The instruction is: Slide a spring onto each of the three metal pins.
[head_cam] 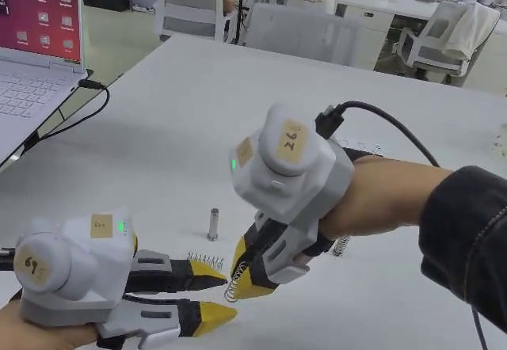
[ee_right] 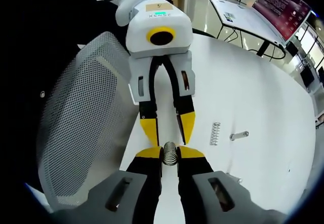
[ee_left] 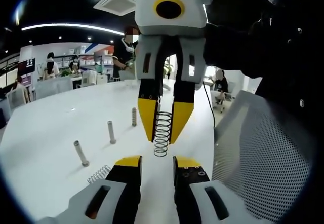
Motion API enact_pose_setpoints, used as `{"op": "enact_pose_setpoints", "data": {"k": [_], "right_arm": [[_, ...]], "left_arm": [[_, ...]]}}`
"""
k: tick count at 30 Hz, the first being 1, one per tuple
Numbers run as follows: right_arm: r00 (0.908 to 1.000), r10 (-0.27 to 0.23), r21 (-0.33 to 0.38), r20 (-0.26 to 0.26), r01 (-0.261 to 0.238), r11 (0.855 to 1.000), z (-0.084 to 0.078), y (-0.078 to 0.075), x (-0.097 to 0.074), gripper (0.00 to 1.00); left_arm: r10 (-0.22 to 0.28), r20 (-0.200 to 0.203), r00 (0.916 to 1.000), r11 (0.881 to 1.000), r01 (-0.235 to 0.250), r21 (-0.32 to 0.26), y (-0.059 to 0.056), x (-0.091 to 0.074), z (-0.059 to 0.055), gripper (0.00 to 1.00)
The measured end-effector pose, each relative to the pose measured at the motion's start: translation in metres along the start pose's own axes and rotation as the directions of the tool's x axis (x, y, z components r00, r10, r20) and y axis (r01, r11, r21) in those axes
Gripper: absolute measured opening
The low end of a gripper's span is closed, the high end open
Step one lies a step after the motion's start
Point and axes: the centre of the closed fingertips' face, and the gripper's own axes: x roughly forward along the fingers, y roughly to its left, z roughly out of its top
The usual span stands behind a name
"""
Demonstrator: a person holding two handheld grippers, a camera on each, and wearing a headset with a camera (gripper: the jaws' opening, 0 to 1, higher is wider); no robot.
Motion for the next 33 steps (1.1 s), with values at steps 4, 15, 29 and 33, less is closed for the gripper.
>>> {"op": "enact_pose_setpoints", "data": {"k": [4, 15, 29, 33], "right_arm": [[0.9999, -0.012, 0.015, 0.000, 0.012, 1.000, -0.005, -0.003, -0.004, 0.09], [0.9991, -0.040, 0.039, -0.009, 0.041, 0.998, -0.015, -0.011, -0.012, 0.09], [0.9947, -0.101, 0.086, -0.023, 0.102, 0.991, -0.034, -0.031, -0.037, 0.09], [0.9910, -0.126, 0.095, -0.044, 0.130, 0.987, -0.043, -0.039, -0.047, 0.09]], "left_arm": [[0.018, 0.000, 0.9998, 1.000, -0.018, 0.003, 0.004, 0.000, -0.002, 0.27], [0.069, 0.024, 0.9973, 0.998, -0.069, -0.005, 0.014, -0.003, -0.005, 0.53], [0.108, 0.036, 0.9935, 0.994, -0.107, -0.036, 0.022, -0.008, -0.008, 0.72], [0.115, 0.040, 0.9925, 0.993, -0.114, -0.035, 0.023, -0.008, -0.007, 0.76]]}}
